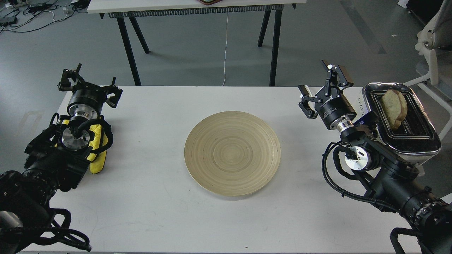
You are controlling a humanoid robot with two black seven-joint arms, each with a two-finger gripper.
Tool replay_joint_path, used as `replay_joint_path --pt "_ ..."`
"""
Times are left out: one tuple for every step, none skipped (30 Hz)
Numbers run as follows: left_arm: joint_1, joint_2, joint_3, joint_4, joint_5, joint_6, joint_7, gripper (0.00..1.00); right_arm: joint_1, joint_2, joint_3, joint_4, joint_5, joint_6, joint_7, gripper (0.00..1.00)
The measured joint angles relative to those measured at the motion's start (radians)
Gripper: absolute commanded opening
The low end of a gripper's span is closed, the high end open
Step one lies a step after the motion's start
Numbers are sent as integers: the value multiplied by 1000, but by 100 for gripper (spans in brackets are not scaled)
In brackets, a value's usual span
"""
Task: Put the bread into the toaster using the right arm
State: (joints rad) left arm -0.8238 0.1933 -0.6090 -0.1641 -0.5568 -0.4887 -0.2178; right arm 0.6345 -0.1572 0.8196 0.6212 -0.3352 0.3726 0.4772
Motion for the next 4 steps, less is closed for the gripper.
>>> replay_joint_path --pt "0 0 0 0 0 0 0 100 -2 2 1 2 1 2 0 99" --pt "0 0 0 0 0 0 0 100 -3 4 2 2 6 3 -1 99" --pt "0 0 0 0 0 0 0 100 -5 5 2 3 15 4 -1 99" --pt "0 0 0 0 0 0 0 100 -7 6 2 3 29 4 -1 99"
